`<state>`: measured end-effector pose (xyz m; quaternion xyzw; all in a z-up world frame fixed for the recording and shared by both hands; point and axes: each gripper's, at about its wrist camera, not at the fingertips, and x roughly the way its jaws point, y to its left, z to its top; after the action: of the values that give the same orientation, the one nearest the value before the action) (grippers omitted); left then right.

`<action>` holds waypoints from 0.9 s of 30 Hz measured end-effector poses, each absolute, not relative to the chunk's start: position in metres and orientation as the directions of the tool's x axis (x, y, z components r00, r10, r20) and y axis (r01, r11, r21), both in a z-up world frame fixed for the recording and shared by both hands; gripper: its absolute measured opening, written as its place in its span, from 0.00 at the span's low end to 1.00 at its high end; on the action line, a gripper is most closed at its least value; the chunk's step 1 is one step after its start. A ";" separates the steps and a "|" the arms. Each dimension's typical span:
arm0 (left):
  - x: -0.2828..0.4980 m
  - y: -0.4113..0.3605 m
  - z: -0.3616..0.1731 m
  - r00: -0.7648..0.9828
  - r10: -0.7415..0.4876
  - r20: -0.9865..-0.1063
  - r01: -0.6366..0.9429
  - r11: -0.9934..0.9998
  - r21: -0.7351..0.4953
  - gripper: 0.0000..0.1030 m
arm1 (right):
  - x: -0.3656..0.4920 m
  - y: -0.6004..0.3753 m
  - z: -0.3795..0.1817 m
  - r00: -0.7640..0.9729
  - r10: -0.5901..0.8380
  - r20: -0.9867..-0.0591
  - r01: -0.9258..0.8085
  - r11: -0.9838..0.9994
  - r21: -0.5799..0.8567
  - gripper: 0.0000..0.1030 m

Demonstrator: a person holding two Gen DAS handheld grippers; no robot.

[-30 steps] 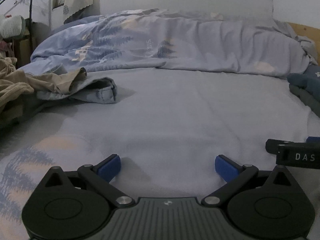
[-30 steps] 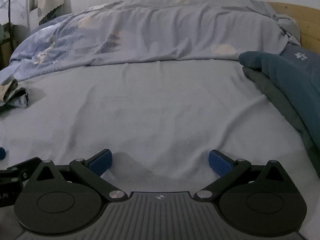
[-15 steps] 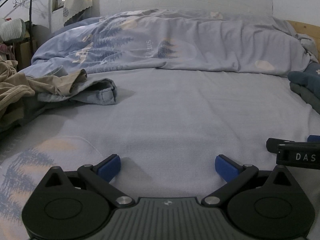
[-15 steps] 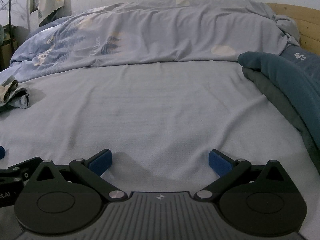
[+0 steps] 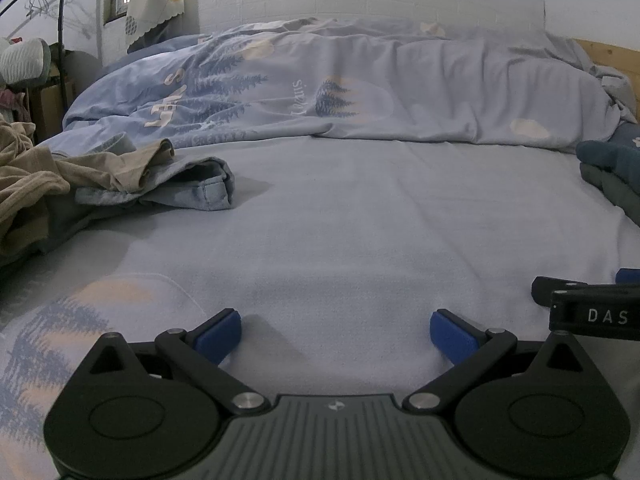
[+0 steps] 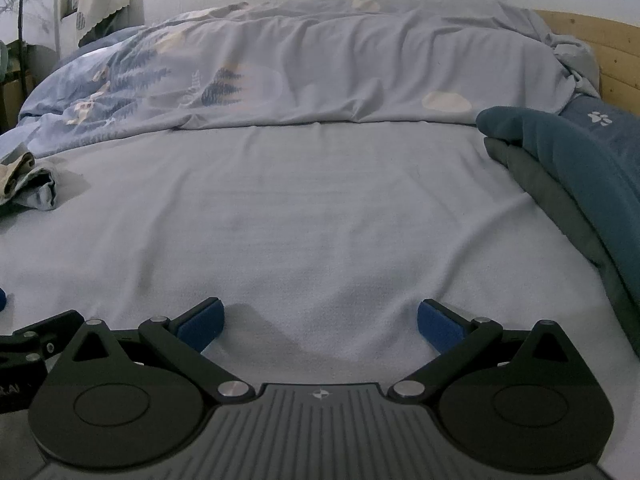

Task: Fold clothes

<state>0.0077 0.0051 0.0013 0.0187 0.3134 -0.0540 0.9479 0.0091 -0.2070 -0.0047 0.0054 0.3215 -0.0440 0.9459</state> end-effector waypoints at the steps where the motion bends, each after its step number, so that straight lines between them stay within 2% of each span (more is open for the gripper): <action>1: 0.008 0.005 0.001 0.798 -0.090 -0.596 0.113 0.994 0.002 1.00 | 0.009 -0.207 -0.005 0.790 -0.080 -0.608 0.087 0.996 -0.018 1.00; 27: 0.005 0.001 0.001 0.800 -0.086 -0.594 0.112 0.994 0.007 1.00 | 0.009 -0.206 -0.005 0.790 -0.080 -0.608 0.086 0.996 -0.019 1.00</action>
<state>0.0046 0.0012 0.0010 0.0207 0.3120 -0.0521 0.9484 0.0094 -0.2062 -0.0050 0.0049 0.3214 -0.0441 0.9459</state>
